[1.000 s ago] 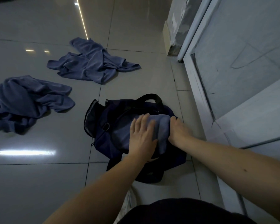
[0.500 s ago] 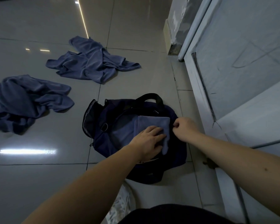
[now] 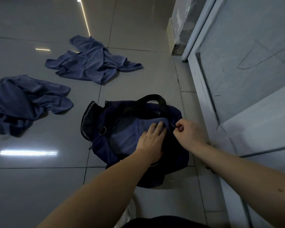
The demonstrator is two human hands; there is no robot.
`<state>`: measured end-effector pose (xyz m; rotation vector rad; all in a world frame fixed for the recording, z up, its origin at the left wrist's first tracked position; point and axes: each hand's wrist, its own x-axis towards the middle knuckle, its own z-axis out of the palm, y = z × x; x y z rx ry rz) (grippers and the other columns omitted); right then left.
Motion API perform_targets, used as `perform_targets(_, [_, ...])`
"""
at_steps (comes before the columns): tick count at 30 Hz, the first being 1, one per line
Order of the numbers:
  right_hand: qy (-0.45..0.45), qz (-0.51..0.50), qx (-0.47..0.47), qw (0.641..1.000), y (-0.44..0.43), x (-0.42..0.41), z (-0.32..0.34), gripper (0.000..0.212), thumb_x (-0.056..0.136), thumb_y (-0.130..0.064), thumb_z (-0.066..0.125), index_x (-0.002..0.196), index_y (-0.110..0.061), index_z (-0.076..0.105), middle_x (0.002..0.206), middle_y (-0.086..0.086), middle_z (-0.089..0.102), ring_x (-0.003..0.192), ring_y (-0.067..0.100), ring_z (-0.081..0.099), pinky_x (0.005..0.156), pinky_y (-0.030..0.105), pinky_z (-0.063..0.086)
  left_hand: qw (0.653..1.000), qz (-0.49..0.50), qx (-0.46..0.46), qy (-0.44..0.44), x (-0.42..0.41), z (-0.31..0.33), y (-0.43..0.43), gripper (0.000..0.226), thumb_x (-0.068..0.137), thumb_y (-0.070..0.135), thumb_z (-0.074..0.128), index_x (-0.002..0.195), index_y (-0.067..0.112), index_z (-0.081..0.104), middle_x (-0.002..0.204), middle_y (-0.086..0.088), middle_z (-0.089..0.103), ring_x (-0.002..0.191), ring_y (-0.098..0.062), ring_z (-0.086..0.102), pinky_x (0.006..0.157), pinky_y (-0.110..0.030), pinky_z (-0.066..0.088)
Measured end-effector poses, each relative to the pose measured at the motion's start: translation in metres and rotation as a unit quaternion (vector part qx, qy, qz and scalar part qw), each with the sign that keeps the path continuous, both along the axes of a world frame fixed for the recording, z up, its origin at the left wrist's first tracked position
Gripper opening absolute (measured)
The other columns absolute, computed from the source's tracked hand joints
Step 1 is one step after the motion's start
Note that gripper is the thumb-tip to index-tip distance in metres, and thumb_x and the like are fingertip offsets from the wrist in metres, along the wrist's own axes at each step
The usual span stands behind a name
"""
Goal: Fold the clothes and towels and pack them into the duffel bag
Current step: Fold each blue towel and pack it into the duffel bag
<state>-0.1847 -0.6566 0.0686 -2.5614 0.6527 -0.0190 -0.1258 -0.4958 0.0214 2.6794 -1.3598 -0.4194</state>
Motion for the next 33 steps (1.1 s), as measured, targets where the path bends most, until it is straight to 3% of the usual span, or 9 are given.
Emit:
perform_targets(2, [-0.008,0.007,0.006,1.000,0.000,-0.001,-0.003,0.006,0.086,-0.019,0.065,0.082,-0.021,0.061,0.069,-0.006,0.055,0.065,0.009,0.051,0.054,0.025,0.033,1.000,0.009,0.014,-0.003,0.004,-0.003,-0.001,0.086,0.089,0.055,0.058,0.157,0.023,0.016,0.166,-0.003,-0.009,0.147,-0.031,0.009,0.110,-0.046,0.033])
perform_targets(7, [0.007,0.016,0.022,1.000,0.000,-0.001,-0.009,0.011,0.086,-0.018,0.064,0.080,-0.025,0.058,0.072,-0.005,0.055,0.067,0.011,0.052,0.055,0.026,0.035,0.998,0.008,0.048,0.034,0.021,0.003,-0.011,0.083,0.086,0.064,0.056,0.154,0.026,0.026,0.165,-0.005,0.006,0.143,-0.031,0.019,0.111,-0.047,0.031])
perform_targets(12, [0.009,0.025,0.018,0.999,-0.002,0.001,-0.009,0.003,0.087,-0.018,0.065,0.086,-0.020,0.062,0.075,-0.002,0.057,0.070,0.014,0.054,0.062,0.031,0.045,0.996,-0.057,0.004,0.068,0.032,0.014,0.010,0.082,0.086,0.063,0.057,0.155,0.030,0.027,0.166,-0.002,0.008,0.147,-0.030,0.016,0.118,-0.048,0.020])
perform_targets(15, [0.021,0.033,0.025,0.999,-0.004,0.002,-0.010,0.004,0.088,-0.020,0.064,0.089,-0.022,0.061,0.077,-0.003,0.057,0.072,0.015,0.055,0.061,0.030,0.044,0.994,-0.092,0.014,0.063,0.042,0.014,0.034,0.087,0.084,0.061,0.061,0.157,0.032,0.021,0.167,-0.001,0.006,0.150,-0.026,0.009,0.121,-0.046,0.012])
perform_targets(18, [0.027,0.038,0.025,0.999,-0.005,0.001,-0.012,0.007,0.088,-0.020,0.065,0.093,-0.021,0.061,0.078,-0.003,0.058,0.072,0.013,0.055,0.061,0.030,0.045,0.993,-0.091,0.043,0.069,0.039,0.006,0.037,0.094,0.084,0.062,0.064,0.158,0.033,0.013,0.167,-0.003,-0.005,0.151,-0.028,0.000,0.120,-0.050,0.015])
perform_targets(24, [0.057,0.055,0.026,0.997,-0.004,0.004,-0.012,0.009,0.090,-0.019,0.065,0.098,-0.021,0.062,0.080,-0.003,0.058,0.074,0.011,0.055,0.059,0.025,0.039,0.994,-0.056,0.078,0.050,0.021,-0.002,0.010,0.086,0.092,0.049,0.061,0.159,0.033,0.009,0.166,-0.008,-0.009,0.151,-0.034,0.000,0.121,-0.052,0.011])
perform_targets(28, [0.098,0.047,-0.002,0.994,-0.001,0.007,-0.007,0.013,0.091,-0.023,0.064,0.102,-0.014,0.063,0.087,0.001,0.061,0.080,0.020,0.058,0.070,0.036,0.052,0.993,-0.064,0.038,0.093,0.033,0.008,0.026,0.086,0.091,0.054,0.061,0.158,0.029,0.014,0.167,-0.005,-0.001,0.151,-0.030,0.004,0.122,-0.048,0.014])
perform_targets(33, [0.087,0.063,-0.054,0.993,0.021,0.029,0.022,0.020,0.092,-0.031,0.062,0.102,-0.014,0.062,0.103,0.005,0.059,0.090,0.025,0.059,0.078,0.040,0.053,0.990,0.024,-0.050,0.133,0.048,0.036,0.060,0.059,0.095,0.046,0.057,0.148,0.024,0.041,0.157,-0.004,0.032,0.143,-0.029,0.027,0.116,-0.045,0.029])
